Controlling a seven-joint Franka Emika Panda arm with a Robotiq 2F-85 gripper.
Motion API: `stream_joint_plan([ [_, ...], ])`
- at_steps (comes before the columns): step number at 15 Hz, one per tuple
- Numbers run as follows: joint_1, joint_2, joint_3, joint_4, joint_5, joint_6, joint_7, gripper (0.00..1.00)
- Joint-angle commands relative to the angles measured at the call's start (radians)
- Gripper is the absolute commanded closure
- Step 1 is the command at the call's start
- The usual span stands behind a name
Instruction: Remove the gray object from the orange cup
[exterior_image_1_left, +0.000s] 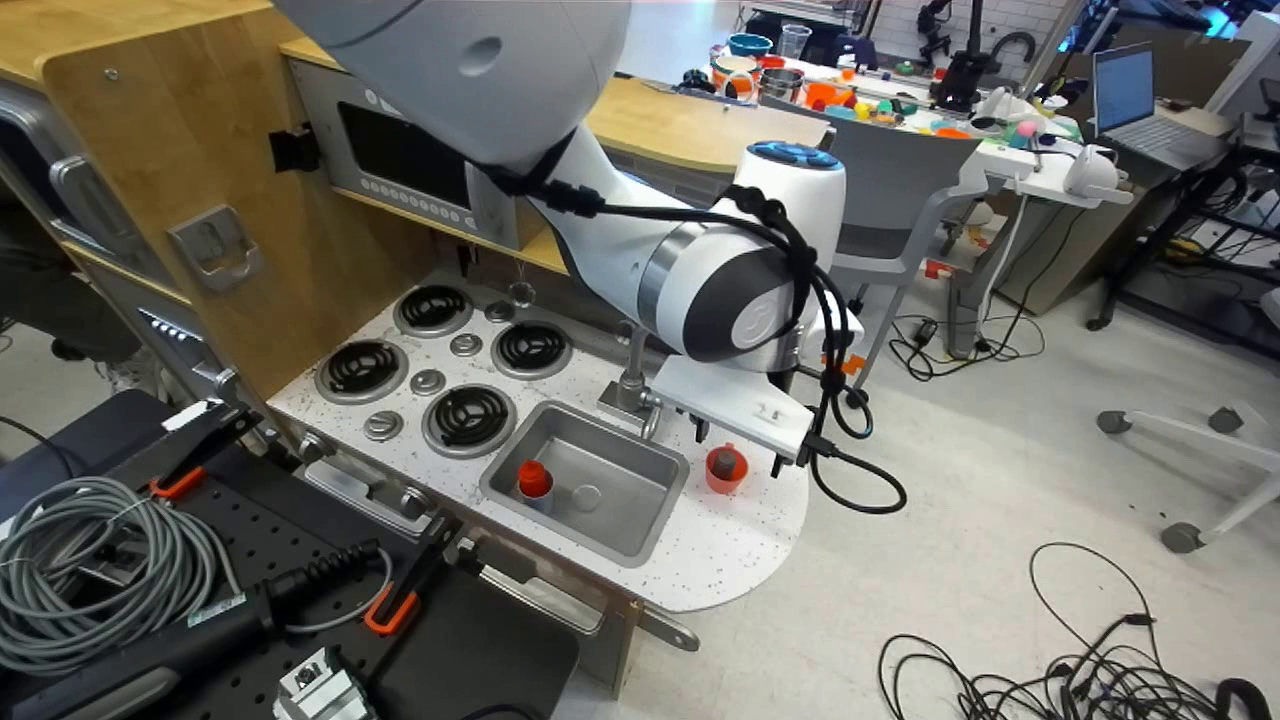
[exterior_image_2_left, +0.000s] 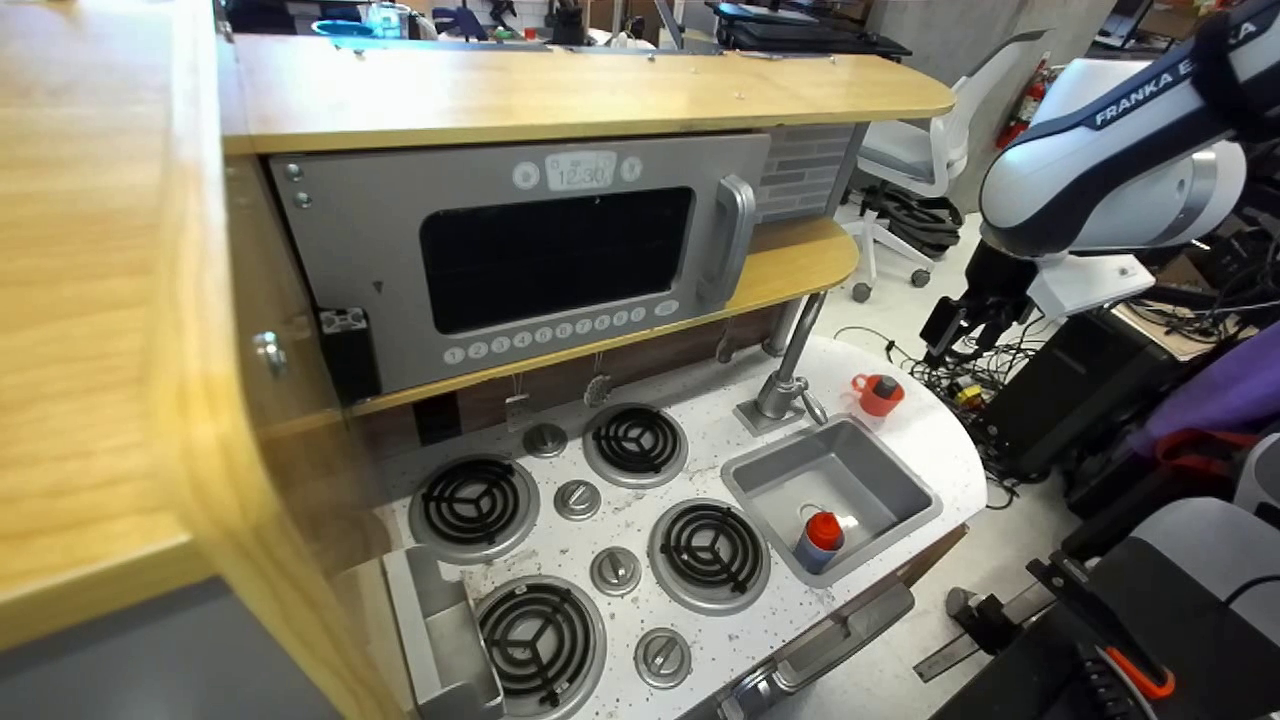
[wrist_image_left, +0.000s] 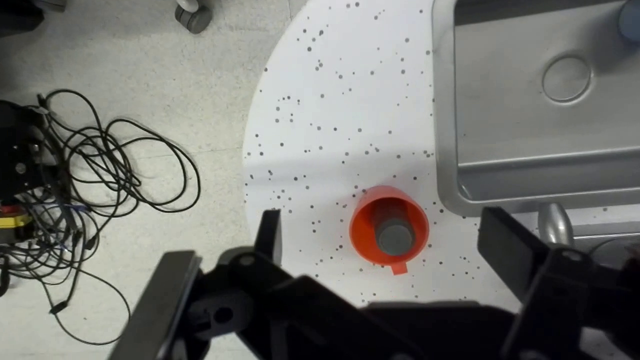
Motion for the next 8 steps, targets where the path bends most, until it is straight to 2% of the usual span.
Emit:
stream_joint_plan([
  [1, -0.022, 0.105, 0.033, 0.163, 0.022, -0.093, -0.024, 0.00],
  [8, -0.018, 0.266, 0.042, 0.364, 0.025, -0.204, -0.022, 0.00],
])
